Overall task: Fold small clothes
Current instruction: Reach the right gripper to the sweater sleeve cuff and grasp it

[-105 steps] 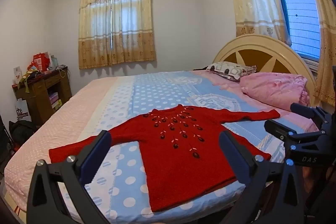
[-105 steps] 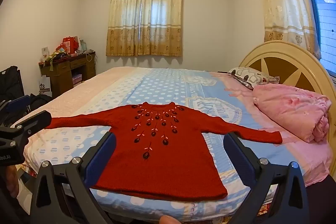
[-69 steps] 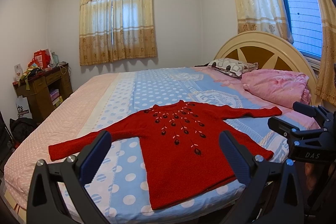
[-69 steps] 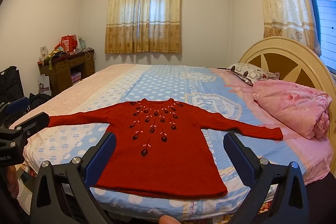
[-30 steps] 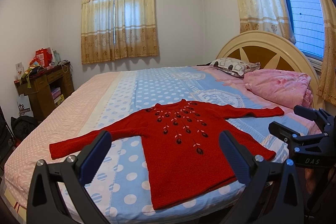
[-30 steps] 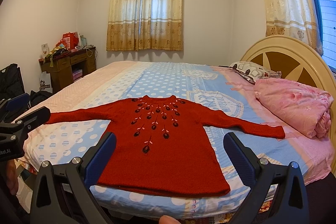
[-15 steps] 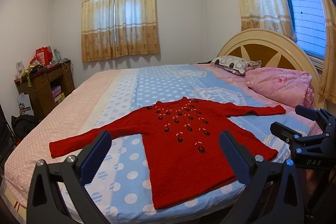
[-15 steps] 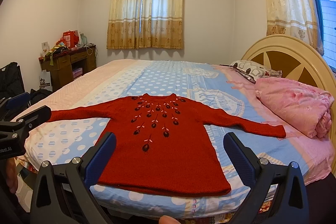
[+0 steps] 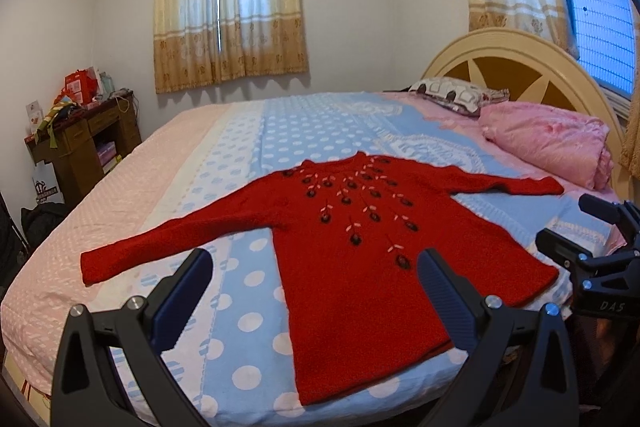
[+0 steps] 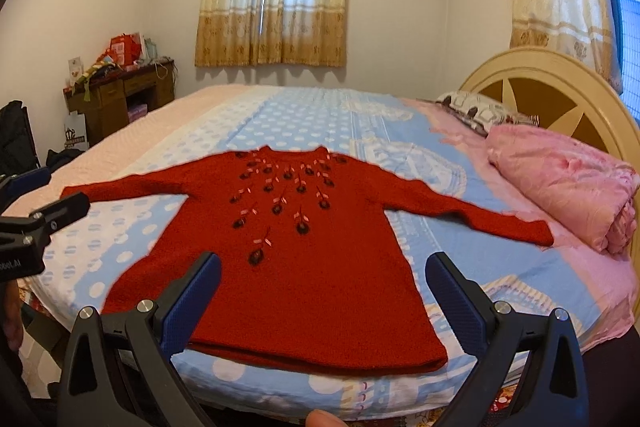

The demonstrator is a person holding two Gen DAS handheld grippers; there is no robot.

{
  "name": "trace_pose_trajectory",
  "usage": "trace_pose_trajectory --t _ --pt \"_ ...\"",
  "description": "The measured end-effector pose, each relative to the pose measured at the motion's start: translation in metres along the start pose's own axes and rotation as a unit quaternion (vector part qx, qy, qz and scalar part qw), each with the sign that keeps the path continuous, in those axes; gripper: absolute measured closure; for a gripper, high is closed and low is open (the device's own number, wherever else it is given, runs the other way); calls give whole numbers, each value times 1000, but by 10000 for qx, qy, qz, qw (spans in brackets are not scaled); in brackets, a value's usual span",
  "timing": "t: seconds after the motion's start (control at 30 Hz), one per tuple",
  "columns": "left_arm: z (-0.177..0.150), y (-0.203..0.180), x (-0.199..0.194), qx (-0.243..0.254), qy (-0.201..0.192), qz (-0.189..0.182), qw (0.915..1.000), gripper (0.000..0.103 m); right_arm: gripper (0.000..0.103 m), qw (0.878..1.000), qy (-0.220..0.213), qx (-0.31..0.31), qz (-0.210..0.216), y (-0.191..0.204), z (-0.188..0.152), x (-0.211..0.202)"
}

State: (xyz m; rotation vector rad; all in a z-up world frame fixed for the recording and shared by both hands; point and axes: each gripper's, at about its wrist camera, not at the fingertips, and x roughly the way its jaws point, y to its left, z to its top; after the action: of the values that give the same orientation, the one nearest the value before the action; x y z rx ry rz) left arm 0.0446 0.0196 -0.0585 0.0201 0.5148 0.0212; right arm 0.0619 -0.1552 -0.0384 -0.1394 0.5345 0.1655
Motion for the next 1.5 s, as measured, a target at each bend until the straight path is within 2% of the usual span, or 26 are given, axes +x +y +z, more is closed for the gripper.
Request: trace_pose_trajectory --t 0.27,0.53,0.73,1.0,1.07,1.13,1.27,1.3,1.5 --pt "12 12 43 146 203 142 9996 0 1 9995 267 152 -66 -34 -1 51" --pt "30 23 98 194 396 98 9990 0 1 9930 619 764 -661 -128 7 103" --pt "42 27 142 171 631 -30 9979 0 1 9805 819 1239 -1287 -206 13 132" --pt "53 35 199 36 873 68 9962 0 1 9563 1085 1798 -2034 -299 15 160" --pt "53 37 210 -16 932 76 9956 0 4 9499 1135 1918 -2194 -317 14 166" --pt "52 37 221 -53 992 85 9950 0 13 9434 1244 2044 -2298 -339 14 173" --pt "50 39 235 -67 1050 144 9943 0 16 9273 1395 2426 -2486 -382 10 180" --pt "48 40 238 -75 1059 164 9942 0 20 9236 1450 2510 -2509 -391 8 183" --pt "43 46 249 -162 1117 234 9933 0 41 9064 1826 3038 -2296 -422 -6 203"
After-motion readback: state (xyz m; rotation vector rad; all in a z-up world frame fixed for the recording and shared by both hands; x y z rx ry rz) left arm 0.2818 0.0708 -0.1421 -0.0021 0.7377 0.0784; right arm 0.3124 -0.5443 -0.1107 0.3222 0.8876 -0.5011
